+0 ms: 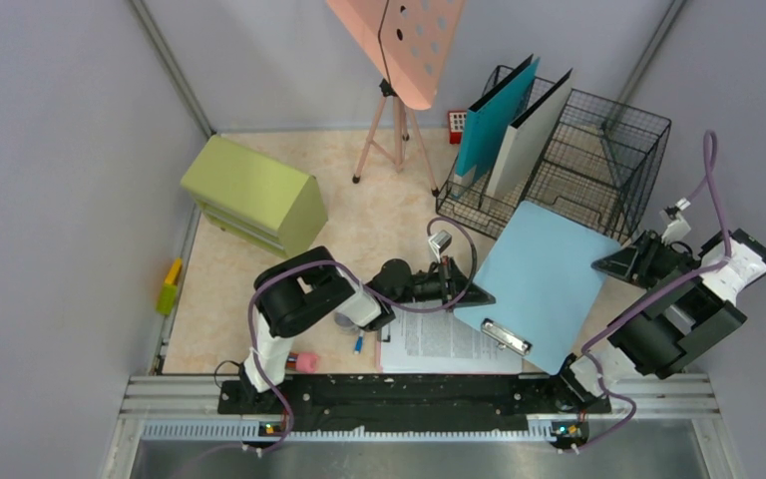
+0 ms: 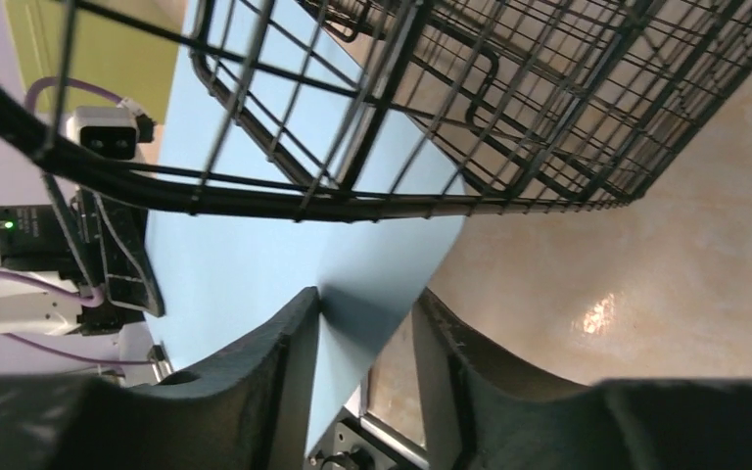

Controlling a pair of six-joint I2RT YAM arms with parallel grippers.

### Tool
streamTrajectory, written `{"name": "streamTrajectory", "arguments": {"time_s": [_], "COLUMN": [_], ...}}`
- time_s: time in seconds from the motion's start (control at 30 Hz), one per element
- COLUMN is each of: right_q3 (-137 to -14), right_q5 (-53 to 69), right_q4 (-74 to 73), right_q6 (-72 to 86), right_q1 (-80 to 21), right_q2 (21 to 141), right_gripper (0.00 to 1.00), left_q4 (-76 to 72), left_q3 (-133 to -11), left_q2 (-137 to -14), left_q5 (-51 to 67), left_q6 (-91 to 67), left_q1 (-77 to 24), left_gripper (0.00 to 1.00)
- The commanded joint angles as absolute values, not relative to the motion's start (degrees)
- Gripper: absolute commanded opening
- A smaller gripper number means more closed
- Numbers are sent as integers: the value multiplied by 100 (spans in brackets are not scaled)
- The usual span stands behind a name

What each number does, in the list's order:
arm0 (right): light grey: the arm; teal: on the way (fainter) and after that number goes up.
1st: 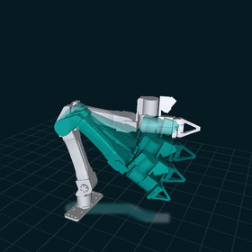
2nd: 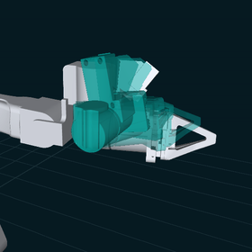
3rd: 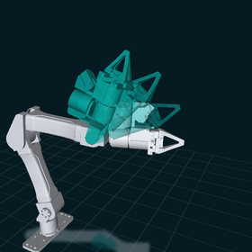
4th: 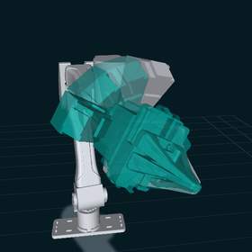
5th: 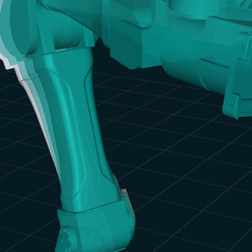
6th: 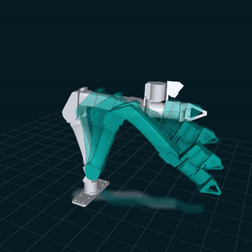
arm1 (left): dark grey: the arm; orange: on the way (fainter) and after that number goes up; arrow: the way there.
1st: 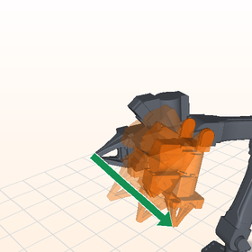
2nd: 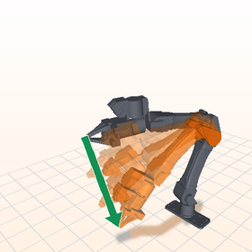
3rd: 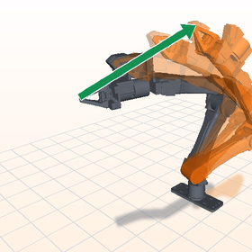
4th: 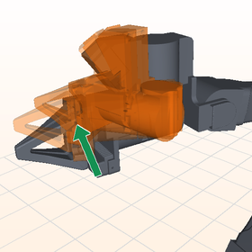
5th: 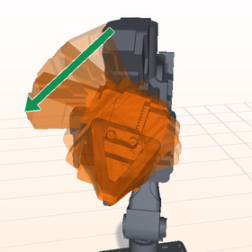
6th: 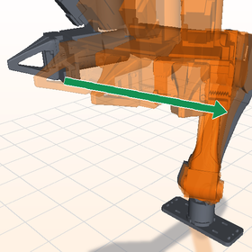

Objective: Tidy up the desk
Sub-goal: Place the folder in the storage box.

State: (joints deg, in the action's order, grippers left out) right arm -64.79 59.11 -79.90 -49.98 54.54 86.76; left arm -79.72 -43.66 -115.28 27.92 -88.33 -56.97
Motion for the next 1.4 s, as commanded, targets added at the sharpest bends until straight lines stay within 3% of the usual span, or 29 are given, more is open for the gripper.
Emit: {"name": "streamTrajectory", "arguments": {"time_s": [0.0, 0.27, 0.53, 0.63, 0.87, 1.37], "right_q3": [-6581, -6598, -6664, -6676, -6685, -6726], "right_q5": [6317, 6306, 6137, 6034, 6044, 6221], "right_q4": [-7962, -7584, -7080, -6832, -6516, -6638], "right_q6": [-5224, -4648, -3942, -3635, -3096, -2889], "right_q1": [5344, 5344, 5342, 5338, 5342, 5344], "right_q2": [8769, 8844, 8707, 8639, 8423, 8148], "right_gripper": [34, 6, 1, 7, 38, 56], "left_q4": [-8451, -8442, -8248, -7925, -7670, -7261], "left_q3": [-4694, -4760, -4931, -5004, -5141, -5442], "left_q2": [-11682, -11768, -11644, -11465, -11239, -11261], "left_q5": [1847, 1928, 2114, 2291, 2347, 1912], "left_q6": [-8657, -8634, -8596, -8358, -8213, -8094], "left_q1": [-5423, -5423, -5408, -5380, -5326, -5369], "left_gripper": [0, 0, 0, 0, 0, 0]}}
